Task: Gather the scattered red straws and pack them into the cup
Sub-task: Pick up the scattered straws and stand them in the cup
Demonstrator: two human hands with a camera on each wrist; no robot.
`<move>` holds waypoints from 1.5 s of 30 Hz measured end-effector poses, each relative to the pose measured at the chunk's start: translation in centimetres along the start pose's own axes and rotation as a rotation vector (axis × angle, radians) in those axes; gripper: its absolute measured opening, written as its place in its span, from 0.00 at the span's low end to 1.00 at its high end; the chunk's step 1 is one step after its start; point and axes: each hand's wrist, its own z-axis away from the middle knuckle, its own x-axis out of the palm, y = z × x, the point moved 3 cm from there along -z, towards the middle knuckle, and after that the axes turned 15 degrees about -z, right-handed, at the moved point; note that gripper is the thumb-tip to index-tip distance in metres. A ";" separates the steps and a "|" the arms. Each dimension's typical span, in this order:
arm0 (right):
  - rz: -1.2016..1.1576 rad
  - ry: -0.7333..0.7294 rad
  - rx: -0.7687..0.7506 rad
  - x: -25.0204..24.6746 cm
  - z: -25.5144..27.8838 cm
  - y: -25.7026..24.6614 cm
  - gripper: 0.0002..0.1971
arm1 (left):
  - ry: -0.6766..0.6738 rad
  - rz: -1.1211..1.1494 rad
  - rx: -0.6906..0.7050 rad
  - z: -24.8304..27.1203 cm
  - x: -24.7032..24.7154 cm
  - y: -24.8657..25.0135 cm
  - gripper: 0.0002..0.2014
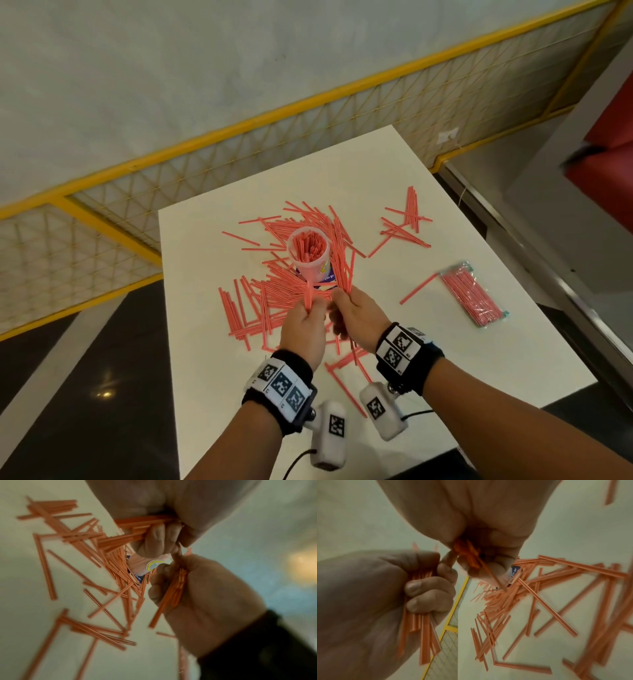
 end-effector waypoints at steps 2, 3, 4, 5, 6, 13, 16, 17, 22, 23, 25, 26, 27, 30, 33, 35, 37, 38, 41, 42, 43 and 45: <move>0.042 -0.076 0.011 0.2 0.2 -0.3 0.17 | 0.013 0.129 -0.117 -0.4 -0.5 -0.2 0.16; 0.075 -0.120 0.024 0.4 0.3 -0.2 0.15 | 0.013 0.157 -0.136 -0.6 -0.8 -0.3 0.17; 0.107 -0.161 0.035 0.6 0.4 -0.1 0.15 | 0.008 0.175 -0.134 -0.7 -0.9 -0.4 0.17; 0.129 -0.193 0.042 0.9 0.5 -0.1 0.15 | 0.006 0.192 -0.127 -0.9 -1.1 -0.4 0.18; 0.134 -0.213 0.048 1.1 0.6 0.0 0.15 | 0.006 0.210 -0.131 -0.9 -1.1 -0.5 0.18; 0.095 -0.277 0.035 2.4 1.6 -1.7 0.16 | -0.010 0.269 -0.203 -0.1 -0.3 -0.2 0.25; 0.129 -0.334 0.048 2.6 1.8 -2.1 0.16 | -0.031 0.246 -0.152 0.0 -0.5 -0.1 0.40; 0.155 -0.349 0.030 2.7 1.7 -2.0 0.15 | -0.044 0.233 -0.145 -0.1 -0.5 0.0 0.41; 0.094 -0.338 0.063 3.1 1.4 -2.0 0.16 | -0.016 0.281 -0.094 -0.9 -0.9 1.2 0.23; 0.039 -0.335 0.087 3.0 1.2 -1.9 0.15 | -0.014 0.263 -0.071 -0.9 -1.2 1.4 0.24; -0.098 -0.332 0.154 2.7 1.2 -2.1 0.17 | -0.012 0.208 0.002 -0.9 -1.7 2.0 0.26; -0.153 -0.345 0.179 2.7 1.3 -2.3 0.19 | -0.017 0.179 0.043 -0.8 -2.0 2.3 0.27; -0.174 -0.361 0.184 2.6 1.2 -2.3 0.20 | -0.028 0.149 0.086 -0.6 -2.3 2.6 0.27; -0.081 -0.407 0.140 2.3 1.1 -2.8 0.16 | -0.097 0.028 0.177 -0.7 -2.5 2.8 0.33; 0.027 -0.413 0.084 1.7 0.7 -3.1 0.07 | -0.144 -0.150 0.237 -1.0 -3.0 2.9 0.42; 0.071 -0.360 -0.014 1.6 0.6 -3.9 0.15 | -0.136 -0.089 0.270 -0.7 -3.7 3.6 0.41; -0.007 -0.280 -0.147 1.9 0.9 -5.6 0.18 | -0.133 0.136 0.199 -0.6 -4.1 3.7 0.39; -0.060 -0.234 -0.228 2.1 1.1 -6.8 0.20 | -0.148 0.262 0.111 -0.9 -4.0 3.1 0.41; -0.180 -0.117 -0.401 2.9 1.4 -9.3 0.26 | -0.279 0.515 -0.176 -0.6 -2.8 1.8 0.46; -0.192 -0.105 -0.423 3.2 1.4 -9.6 0.27 | -0.325 0.562 -0.220 -0.3 -2.3 1.6 0.46; -0.181 -0.100 -0.426 3.4 1.1 -9.5 0.26 | -0.331 0.615 -0.240 -0.1 -2.0 1.4 0.42; -0.125 -0.108 -0.388 3.9 0.7 -8.8 0.24 | -0.280 0.738 -0.232 0.0 -2.0 1.8 0.30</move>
